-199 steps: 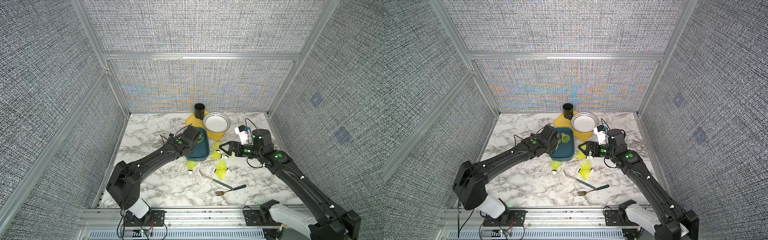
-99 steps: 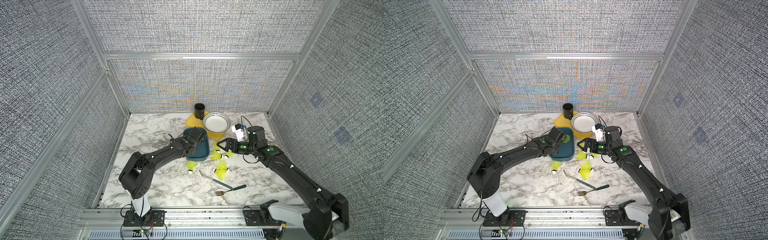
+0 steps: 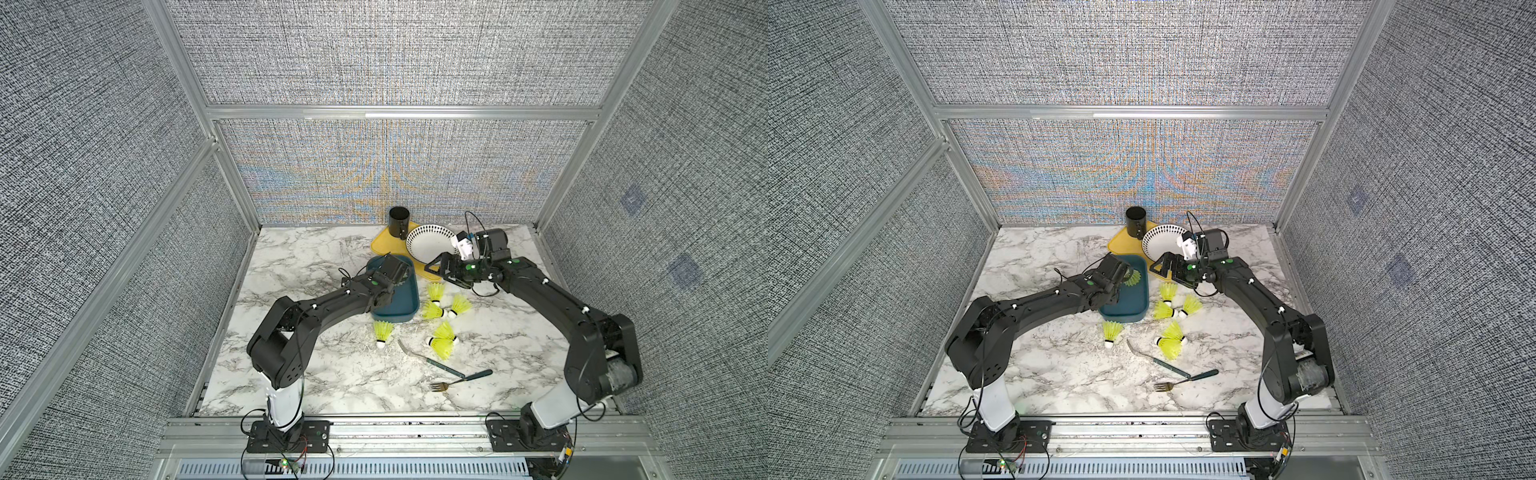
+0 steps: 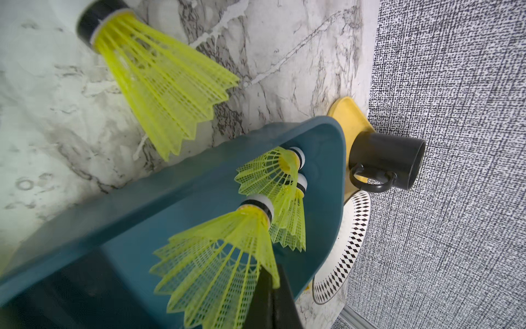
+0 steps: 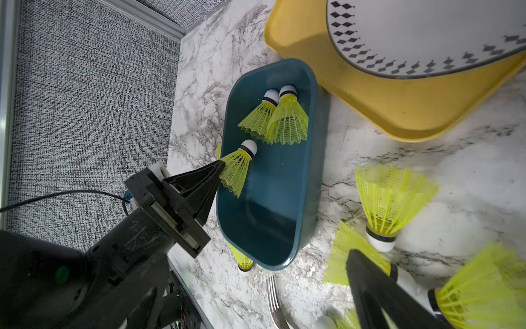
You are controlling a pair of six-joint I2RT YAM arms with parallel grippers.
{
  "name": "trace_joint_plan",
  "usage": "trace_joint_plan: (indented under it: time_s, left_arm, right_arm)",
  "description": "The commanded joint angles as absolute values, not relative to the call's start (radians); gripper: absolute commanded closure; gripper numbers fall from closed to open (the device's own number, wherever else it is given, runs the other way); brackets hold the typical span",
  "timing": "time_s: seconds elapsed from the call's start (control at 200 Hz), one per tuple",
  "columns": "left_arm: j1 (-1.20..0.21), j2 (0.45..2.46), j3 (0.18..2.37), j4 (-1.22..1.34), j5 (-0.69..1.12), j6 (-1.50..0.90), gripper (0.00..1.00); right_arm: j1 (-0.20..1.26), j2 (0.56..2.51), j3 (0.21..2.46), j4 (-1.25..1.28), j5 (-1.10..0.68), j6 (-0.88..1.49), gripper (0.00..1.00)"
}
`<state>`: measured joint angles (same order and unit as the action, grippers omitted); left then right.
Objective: Put the shuttlecocks into the storage box
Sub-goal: Place the shuttlecock in the storage box.
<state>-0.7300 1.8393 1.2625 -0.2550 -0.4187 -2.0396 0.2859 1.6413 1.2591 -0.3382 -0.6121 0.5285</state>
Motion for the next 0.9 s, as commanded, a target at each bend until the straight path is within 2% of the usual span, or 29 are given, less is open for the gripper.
trace_joint_plan:
  time_s: [0.0, 0.896]
  left_arm:
    - [-0.721, 1.851, 1.266, -0.220, -0.417, -2.009, 0.98]
    - [-0.700, 1.969, 1.248, 0.029, -0.461, -1.977, 0.98]
  right_arm:
    - [0.283, 1.666, 1.296, -0.379, -0.630, 0.517, 0.01]
    - [0.272, 1.623, 1.266, -0.348, -0.651, 0.529, 0.01]
